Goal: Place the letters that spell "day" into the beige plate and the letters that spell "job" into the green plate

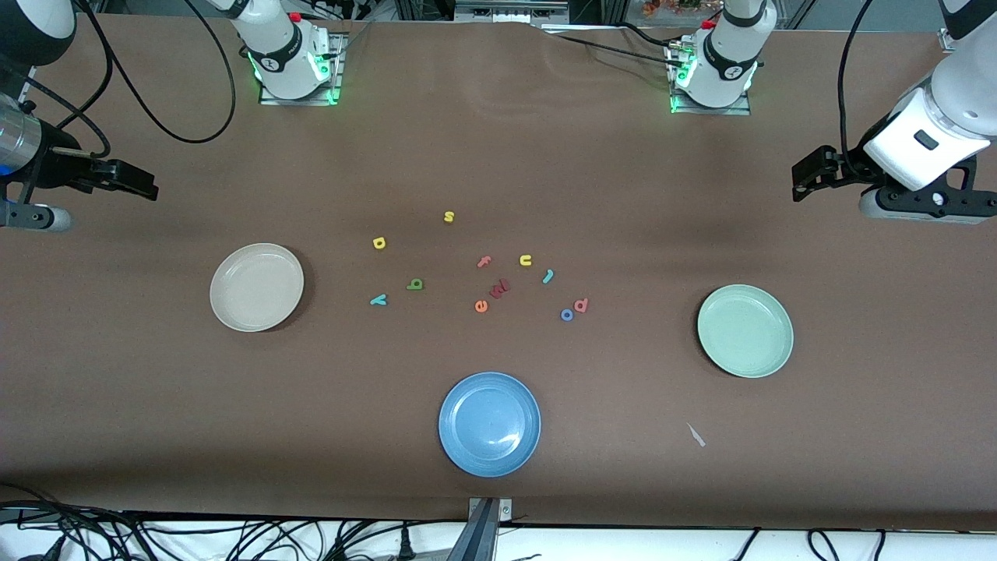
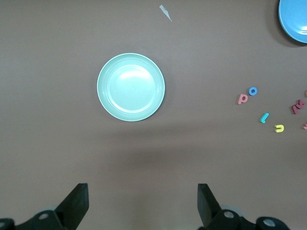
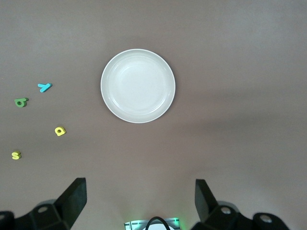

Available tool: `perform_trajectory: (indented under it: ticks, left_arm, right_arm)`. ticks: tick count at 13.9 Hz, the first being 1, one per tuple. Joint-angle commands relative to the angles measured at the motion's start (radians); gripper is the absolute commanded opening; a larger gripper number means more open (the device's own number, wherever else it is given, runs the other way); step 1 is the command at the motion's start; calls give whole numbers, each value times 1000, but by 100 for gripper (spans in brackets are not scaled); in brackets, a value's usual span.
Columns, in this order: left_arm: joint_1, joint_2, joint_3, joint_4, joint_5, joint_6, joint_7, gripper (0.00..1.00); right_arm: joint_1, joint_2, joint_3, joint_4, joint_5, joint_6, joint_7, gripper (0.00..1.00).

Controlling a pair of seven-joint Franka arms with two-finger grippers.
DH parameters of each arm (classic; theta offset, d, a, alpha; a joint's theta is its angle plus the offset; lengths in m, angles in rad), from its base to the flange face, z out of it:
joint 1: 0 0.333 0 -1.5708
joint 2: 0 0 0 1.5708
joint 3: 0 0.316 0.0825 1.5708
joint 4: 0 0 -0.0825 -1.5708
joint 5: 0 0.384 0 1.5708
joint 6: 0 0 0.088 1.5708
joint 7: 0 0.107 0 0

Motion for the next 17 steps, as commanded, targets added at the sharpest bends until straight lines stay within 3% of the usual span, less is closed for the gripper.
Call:
perform_trajectory:
  ticks: [1, 12, 17]
  left_arm:
    - [1, 6, 1, 22, -29, -13, 7, 100]
    - [-24, 26, -3, 22, -28, 45, 8, 100]
    - [-119, 109, -19, 22, -28, 49, 22, 100]
  right_arm:
    - [-3, -2, -2, 5, 12, -16, -15, 100]
    - [-2, -2, 2, 4, 14, -17, -8, 100]
    - [39, 11, 11, 4, 16, -8, 0, 100]
